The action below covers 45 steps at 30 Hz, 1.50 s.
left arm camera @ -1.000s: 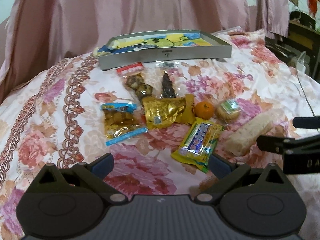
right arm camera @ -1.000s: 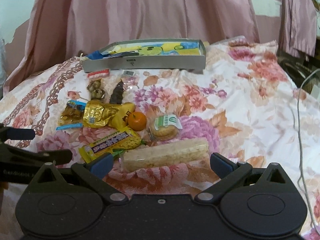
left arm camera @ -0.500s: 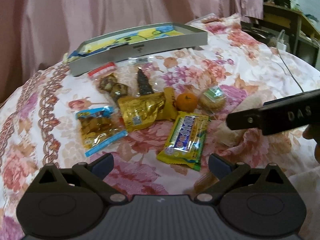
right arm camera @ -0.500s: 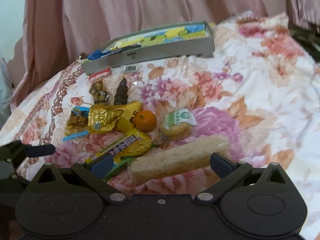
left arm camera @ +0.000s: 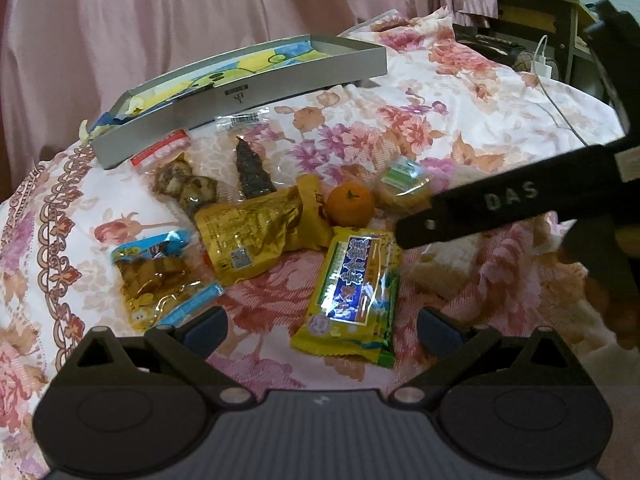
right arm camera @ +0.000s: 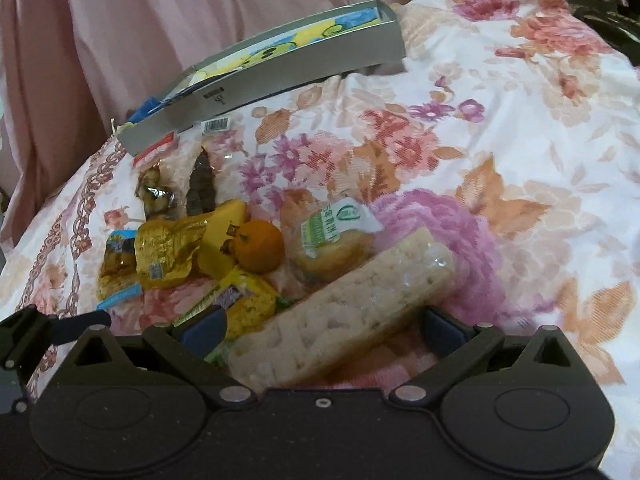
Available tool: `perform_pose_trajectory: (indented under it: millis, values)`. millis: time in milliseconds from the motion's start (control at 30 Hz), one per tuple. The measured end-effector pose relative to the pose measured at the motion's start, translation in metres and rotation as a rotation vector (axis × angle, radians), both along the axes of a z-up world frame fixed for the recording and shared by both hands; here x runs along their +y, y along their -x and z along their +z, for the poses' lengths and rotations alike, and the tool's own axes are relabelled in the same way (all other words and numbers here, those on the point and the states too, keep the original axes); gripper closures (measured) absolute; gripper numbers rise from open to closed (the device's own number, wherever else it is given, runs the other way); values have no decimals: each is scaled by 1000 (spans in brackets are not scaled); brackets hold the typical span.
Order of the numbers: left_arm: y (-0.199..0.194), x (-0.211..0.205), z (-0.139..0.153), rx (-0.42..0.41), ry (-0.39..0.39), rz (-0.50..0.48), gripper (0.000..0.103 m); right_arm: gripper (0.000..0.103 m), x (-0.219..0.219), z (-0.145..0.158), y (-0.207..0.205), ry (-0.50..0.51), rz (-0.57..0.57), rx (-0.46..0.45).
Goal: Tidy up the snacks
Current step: 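Grasp the yellow-green snack bar packet with the left tool while the right tool grasps the rice cake bar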
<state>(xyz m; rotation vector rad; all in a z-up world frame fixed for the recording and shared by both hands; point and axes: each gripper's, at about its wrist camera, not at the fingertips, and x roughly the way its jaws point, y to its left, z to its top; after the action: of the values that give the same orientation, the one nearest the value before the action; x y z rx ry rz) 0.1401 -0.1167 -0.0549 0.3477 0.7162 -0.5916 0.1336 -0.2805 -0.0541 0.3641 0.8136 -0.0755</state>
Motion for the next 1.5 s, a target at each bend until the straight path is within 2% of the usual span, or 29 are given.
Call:
perform_pose_trajectory:
  millis: [200,333,433,600,733,967,1167,1333,1500]
  values:
    - [-2,0,-1,15,4,-8,1,2,2,-4,-8,2,20,-9]
    - [-4,-4,-2,20,-4,-7,1,11,7,-2,-6,86,11,13]
    - [-6,-8,-1,22,-12,-13,1,15,5,1,-3,98,12,21]
    - [-10,-17,-1,24,-30,-33,8,21,-6,9,8,83,43,42]
    - [-19,-21,-4,56,-26,-24,14,23,-21,7,15,1,32,28]
    - [-27,-28,-8,108,-13,-22,32,31,-16,1,8,-37,32,14]
    - [-27,-31,-6,130,-9,-6,45,30,-15,-3,6,-54,9,-14]
    - [-26,-27,-5,153,9,8,46,28,-19,-5,5,-98,-39,-41]
    - [-15,-19,-1,156,4,35,46,27,-11,-6,4,-53,-39,-41]
